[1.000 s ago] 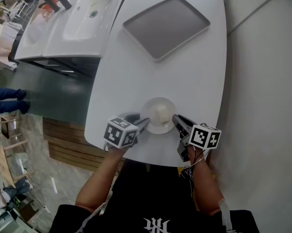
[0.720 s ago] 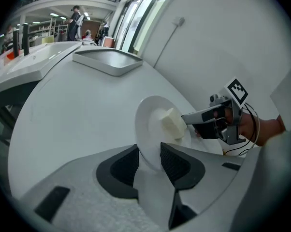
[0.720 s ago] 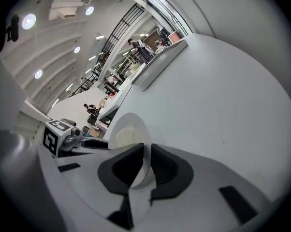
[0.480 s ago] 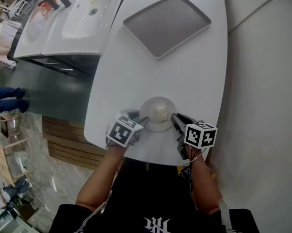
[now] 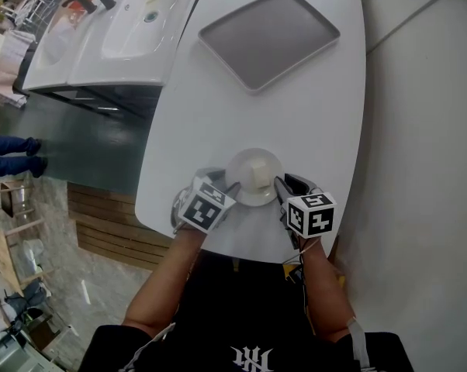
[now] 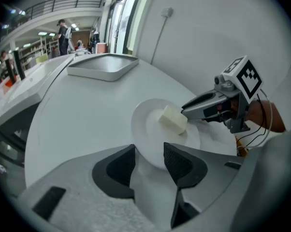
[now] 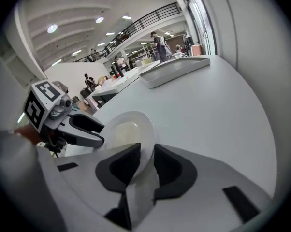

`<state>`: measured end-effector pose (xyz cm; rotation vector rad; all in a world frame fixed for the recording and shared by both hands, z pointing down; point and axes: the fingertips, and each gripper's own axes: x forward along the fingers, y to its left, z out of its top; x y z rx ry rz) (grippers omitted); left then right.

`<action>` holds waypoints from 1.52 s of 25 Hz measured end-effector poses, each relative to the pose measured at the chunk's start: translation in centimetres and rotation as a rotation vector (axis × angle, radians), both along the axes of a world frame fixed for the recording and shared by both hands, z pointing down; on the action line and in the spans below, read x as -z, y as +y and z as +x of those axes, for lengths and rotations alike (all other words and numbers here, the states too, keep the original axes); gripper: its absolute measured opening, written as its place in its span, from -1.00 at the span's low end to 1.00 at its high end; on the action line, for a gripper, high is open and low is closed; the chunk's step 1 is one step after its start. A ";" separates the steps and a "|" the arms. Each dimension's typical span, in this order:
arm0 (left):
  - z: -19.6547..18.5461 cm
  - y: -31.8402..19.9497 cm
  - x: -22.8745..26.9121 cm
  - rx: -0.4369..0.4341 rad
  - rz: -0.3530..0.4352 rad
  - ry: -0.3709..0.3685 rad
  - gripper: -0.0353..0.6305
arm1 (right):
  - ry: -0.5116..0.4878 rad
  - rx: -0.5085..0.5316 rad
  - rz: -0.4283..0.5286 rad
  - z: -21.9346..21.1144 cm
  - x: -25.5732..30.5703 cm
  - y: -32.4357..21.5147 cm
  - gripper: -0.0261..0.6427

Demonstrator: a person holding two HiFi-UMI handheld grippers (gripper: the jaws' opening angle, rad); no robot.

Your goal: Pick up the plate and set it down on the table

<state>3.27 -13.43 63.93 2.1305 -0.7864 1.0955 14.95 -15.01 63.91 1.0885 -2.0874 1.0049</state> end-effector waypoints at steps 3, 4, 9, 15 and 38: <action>-0.5 -0.7 -0.5 -0.030 0.035 -0.053 -0.36 | 0.089 0.061 0.056 -0.6 -0.4 -0.8 -0.67; -0.6 -0.8 -0.6 -0.039 0.049 -0.065 -0.36 | 0.120 0.083 0.079 -0.8 -0.5 -1.0 -0.67; -1.4 -0.8 -0.3 -0.017 0.152 -0.060 -0.36 | 0.192 0.117 0.172 -0.9 0.0 -1.1 -0.65; -3.5 1.2 6.6 -0.025 0.394 0.113 -0.81 | -0.073 0.119 0.426 -1.7 8.1 0.5 -0.85; -6.7 14.6 20.5 -0.135 0.469 0.642 -0.87 | -0.490 0.185 0.670 -12.3 21.8 15.8 -0.91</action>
